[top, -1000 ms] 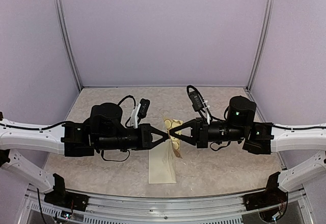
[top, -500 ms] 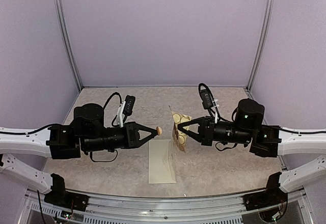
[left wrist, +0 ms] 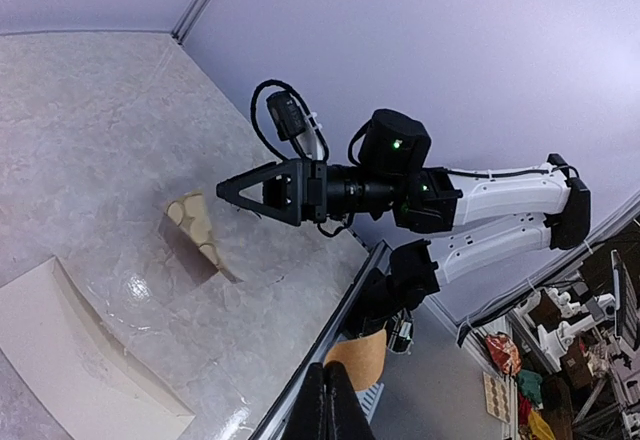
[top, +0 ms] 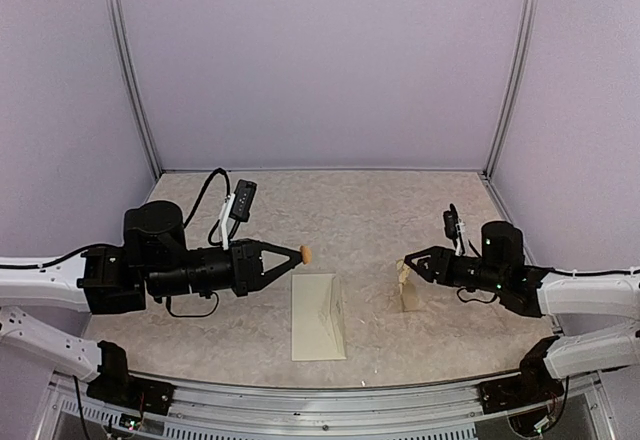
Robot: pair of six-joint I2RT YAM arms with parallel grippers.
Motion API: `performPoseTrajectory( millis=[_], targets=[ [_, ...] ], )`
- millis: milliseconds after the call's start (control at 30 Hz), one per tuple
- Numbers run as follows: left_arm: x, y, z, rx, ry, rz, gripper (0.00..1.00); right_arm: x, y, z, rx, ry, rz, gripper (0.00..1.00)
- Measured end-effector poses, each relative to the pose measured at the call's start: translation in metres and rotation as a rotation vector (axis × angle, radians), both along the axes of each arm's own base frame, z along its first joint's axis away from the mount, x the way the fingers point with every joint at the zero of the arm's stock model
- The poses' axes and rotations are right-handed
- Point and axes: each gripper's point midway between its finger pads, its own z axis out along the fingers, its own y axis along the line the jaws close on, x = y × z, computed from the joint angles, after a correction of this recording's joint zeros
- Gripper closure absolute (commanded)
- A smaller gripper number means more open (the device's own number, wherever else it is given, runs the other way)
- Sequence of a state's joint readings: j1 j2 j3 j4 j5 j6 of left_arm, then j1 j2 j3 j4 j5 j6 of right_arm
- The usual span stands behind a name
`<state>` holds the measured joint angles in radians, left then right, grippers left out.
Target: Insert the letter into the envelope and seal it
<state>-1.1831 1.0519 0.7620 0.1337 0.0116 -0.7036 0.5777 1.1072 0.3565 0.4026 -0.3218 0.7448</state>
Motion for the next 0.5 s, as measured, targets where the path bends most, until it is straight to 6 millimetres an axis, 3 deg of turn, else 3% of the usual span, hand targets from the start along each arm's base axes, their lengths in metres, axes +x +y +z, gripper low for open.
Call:
performPoseTrajectory(
  millis=[100, 233, 367, 500],
  targets=[
    [-0.002, 0.000, 0.000, 0.005, -0.018, -0.013, 1.00, 0.008, -0.026, -0.027, -0.071, 0.076, -0.091, 0.11],
    [-0.002, 0.000, 0.000, 0.007, -0.030, -0.016, 1.00, 0.010, -0.051, -0.039, -0.179, 0.125, -0.192, 0.08],
    [-0.003, 0.000, 0.002, -0.001, -0.036, -0.023, 1.00, 0.010, -0.064, -0.014, -0.213, 0.074, -0.238, 0.08],
    [-0.005, -0.003, 0.007, -0.022, -0.042, -0.038, 1.00, 0.000, -0.042, 0.022, -0.138, -0.004, -0.110, 0.13]
  ],
)
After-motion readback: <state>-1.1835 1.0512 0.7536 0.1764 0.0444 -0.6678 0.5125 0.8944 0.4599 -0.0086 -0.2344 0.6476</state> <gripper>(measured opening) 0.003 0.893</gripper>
